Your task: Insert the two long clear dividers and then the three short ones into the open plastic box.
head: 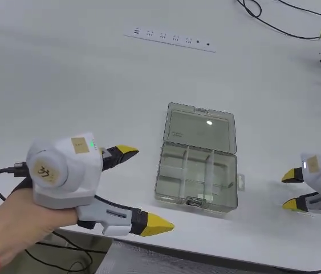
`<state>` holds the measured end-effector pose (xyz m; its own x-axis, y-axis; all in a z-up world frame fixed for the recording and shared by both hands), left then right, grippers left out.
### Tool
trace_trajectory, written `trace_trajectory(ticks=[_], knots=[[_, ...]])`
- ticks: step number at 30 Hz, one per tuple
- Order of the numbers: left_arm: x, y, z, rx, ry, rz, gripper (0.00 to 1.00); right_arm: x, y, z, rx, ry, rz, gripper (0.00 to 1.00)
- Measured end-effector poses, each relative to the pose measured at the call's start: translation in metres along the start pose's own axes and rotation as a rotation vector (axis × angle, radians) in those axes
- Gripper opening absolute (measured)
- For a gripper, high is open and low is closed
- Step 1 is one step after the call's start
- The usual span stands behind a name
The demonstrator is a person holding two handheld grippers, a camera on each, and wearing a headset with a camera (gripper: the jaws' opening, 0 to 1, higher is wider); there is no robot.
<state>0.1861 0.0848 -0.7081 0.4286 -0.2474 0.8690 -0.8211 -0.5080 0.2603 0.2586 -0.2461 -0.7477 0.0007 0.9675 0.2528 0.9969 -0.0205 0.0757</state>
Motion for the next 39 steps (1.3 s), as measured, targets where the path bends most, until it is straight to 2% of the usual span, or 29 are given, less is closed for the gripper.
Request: trace_trajectory(ticks=[2, 5, 8, 10, 14, 18, 21, 23, 24, 27, 28, 30, 33, 34, 39], knots=[[0.004, 0.001, 0.000, -0.001, 0.008, -0.006, 0.97, 0.013, -0.003, -0.011, -0.029, 0.032, -0.016, 0.32], [0.010, 0.004, 0.002, -0.007, 0.025, -0.006, 0.96, 0.033, -0.011, -0.025, -0.044, 0.086, -0.011, 0.32], [0.015, 0.008, 0.005, -0.014, 0.028, -0.005, 0.96, 0.053, -0.016, -0.041, -0.082, 0.123, -0.038, 0.32], [0.018, 0.010, 0.008, -0.019, 0.029, -0.003, 0.95, 0.067, -0.020, -0.052, -0.103, 0.167, -0.044, 0.32], [0.025, 0.014, 0.012, -0.029, 0.042, -0.024, 0.91, 0.087, -0.027, -0.067, -0.124, 0.200, -0.063, 0.32], [0.031, 0.017, 0.016, -0.043, 0.061, -0.078, 0.88, 0.102, -0.034, -0.079, -0.142, 0.228, -0.070, 0.32], [0.038, 0.021, 0.019, -0.061, 0.092, -0.165, 0.84, 0.113, -0.041, -0.086, -0.160, 0.243, -0.081, 0.32], [0.044, 0.025, 0.020, -0.086, 0.106, -0.195, 0.79, 0.121, -0.045, -0.091, -0.179, 0.247, -0.094, 0.32], [0.047, 0.027, 0.022, -0.092, 0.111, -0.235, 0.76, 0.125, -0.046, -0.094, -0.183, 0.254, -0.092, 0.32], [0.055, 0.032, 0.026, -0.120, 0.141, -0.277, 0.70, 0.132, -0.051, -0.098, -0.199, 0.261, -0.099, 0.32], [0.057, 0.034, 0.028, -0.126, 0.151, -0.323, 0.68, 0.134, -0.053, -0.099, -0.205, 0.259, -0.104, 0.32], [0.058, 0.036, 0.031, -0.141, 0.148, -0.362, 0.62, 0.139, -0.056, -0.102, -0.213, 0.262, -0.111, 0.32], [0.058, 0.038, 0.034, -0.145, 0.135, -0.387, 0.50, 0.143, -0.059, -0.104, -0.218, 0.268, -0.111, 0.32], [0.058, 0.041, 0.036, -0.160, 0.121, -0.421, 0.47, 0.145, -0.060, -0.105, -0.221, 0.273, -0.109, 0.32], [0.059, 0.048, 0.040, -0.195, 0.137, -0.486, 0.38, 0.155, -0.065, -0.107, -0.229, 0.286, -0.117, 0.32]])
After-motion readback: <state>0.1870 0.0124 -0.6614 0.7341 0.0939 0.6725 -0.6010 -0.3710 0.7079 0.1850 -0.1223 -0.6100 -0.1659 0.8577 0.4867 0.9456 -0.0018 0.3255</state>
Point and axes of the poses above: the centre of the closed fingertips' face, and the gripper's own axes: z roughly forward along the fingers, y roughly to its right, x roughly out of its top, the point moved 8 cm from there along -z, roughly backward along the fingers
